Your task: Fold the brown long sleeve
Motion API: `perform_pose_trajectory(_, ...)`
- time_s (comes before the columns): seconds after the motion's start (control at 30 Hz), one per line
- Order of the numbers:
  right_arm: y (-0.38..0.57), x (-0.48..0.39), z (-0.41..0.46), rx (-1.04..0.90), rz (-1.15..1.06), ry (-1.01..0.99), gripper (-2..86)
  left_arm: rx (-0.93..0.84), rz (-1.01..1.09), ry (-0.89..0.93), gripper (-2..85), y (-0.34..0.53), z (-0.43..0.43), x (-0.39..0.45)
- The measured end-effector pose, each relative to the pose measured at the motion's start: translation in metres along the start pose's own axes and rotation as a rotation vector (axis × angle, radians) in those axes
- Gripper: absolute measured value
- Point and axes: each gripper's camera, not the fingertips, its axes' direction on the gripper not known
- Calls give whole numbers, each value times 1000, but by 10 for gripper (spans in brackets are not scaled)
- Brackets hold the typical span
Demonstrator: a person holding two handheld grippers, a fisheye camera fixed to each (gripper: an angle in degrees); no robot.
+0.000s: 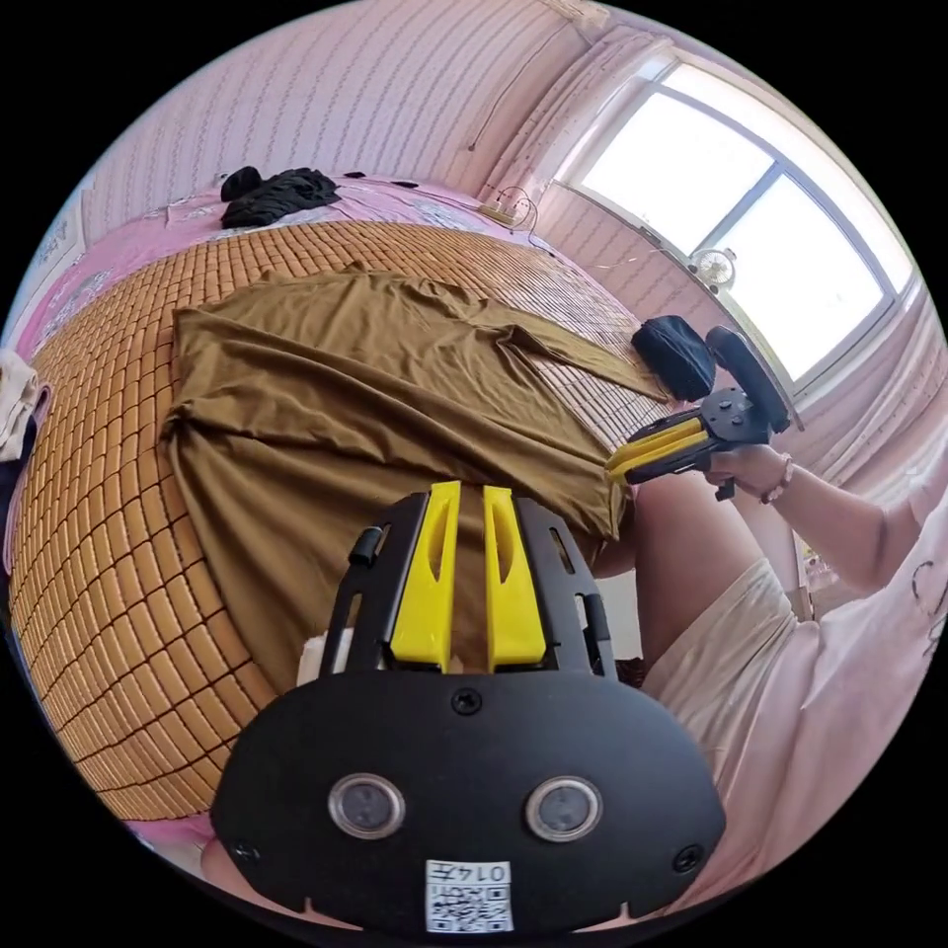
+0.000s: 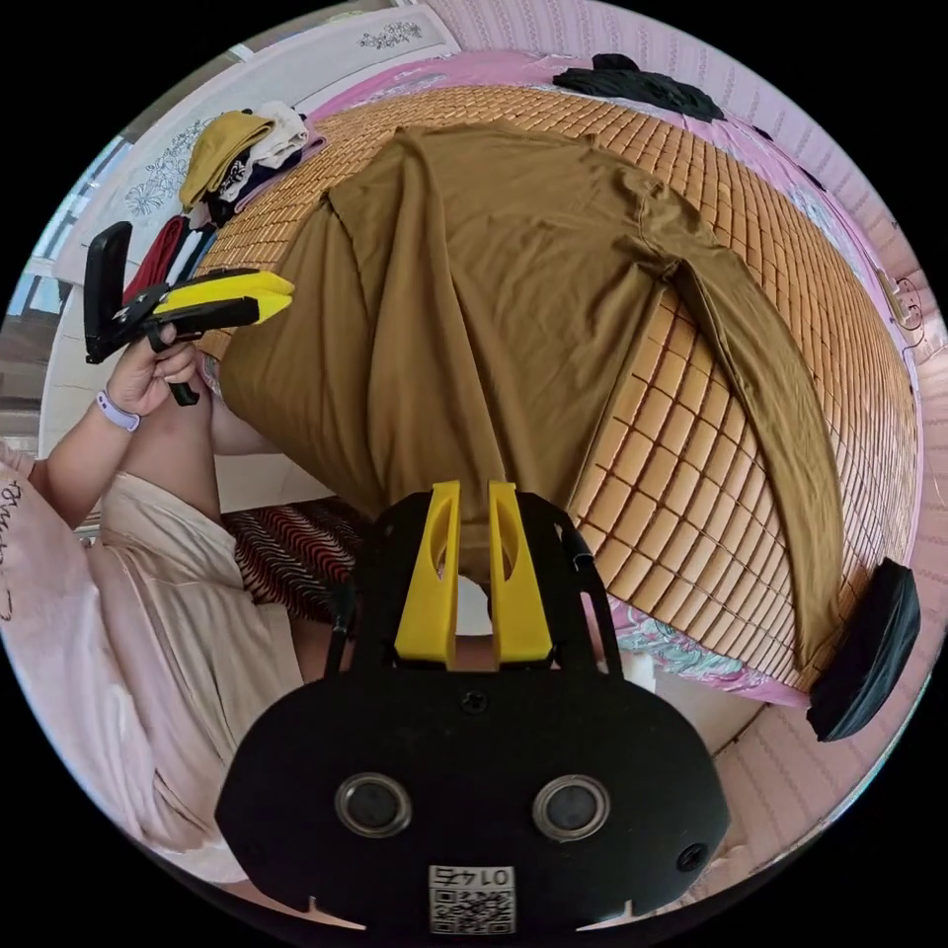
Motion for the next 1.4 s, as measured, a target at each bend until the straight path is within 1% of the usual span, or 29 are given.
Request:
perform_pose_trajectory(0.07, 2, -2, 7, -14, -16, 42, 22, -27, 43, -7, 49, -5, 13, 22)
perform_pose_trajectory(0.1, 3, -3, 4, 18, -42, 38, 9, -37, 55, -16, 49, -7, 17, 27)
perform_pose_trajectory(0.2, 4, 5, -2, 12, -47, 3, -5, -71, 82, -50, 48, -11, 27, 42)
perform_pose_trajectory(0.37, 18, 14, -26, 90, -33, -17, -9, -98, 92, -85, 49, -17, 35, 54)
perform_pose_trajectory(0.53, 30, 30, -55, 150, 14, 19, -9, -124, 100, -119, 48, -29, 48, 56)
perform_pose_trajectory(0.7, 31, 58, -50, 132, 81, -27, -8, -139, 103, -149, 49, -48, 63, 52)
perform_pose_trajectory(0.77, 32, 62, -51, 132, 105, -2, -8, -141, 100, -165, 49, -58, 70, 49)
perform_pose_trajectory(0.9, 35, 72, -56, 191, 127, -52, -6, -152, 97, -191, 49, -72, 86, 46)
perform_pose_trajectory(0.97, 32, 77, -48, 152, 137, -71, -3, -193, 86, -239, 46, -78, 100, 43)
perform_pose_trajectory(1.03, 29, 82, -37, 74, 124, -65, -1, -242, 77, -262, 44, -79, 110, 42)
perform_pose_trajectory(1.2, 36, 88, -43, 101, 93, -51, 0, -248, 85, -281, 36, -76, 108, 51)
perform_pose_trajectory(1.3, 39, 95, -46, 106, 90, -58, -1, -220, 60, -302, 13, -68, 106, 51)
perform_pose_trajectory(1.4, 43, 105, -48, 109, 106, -88, -1, -181, 3, -265, 2, -62, 104, 48)
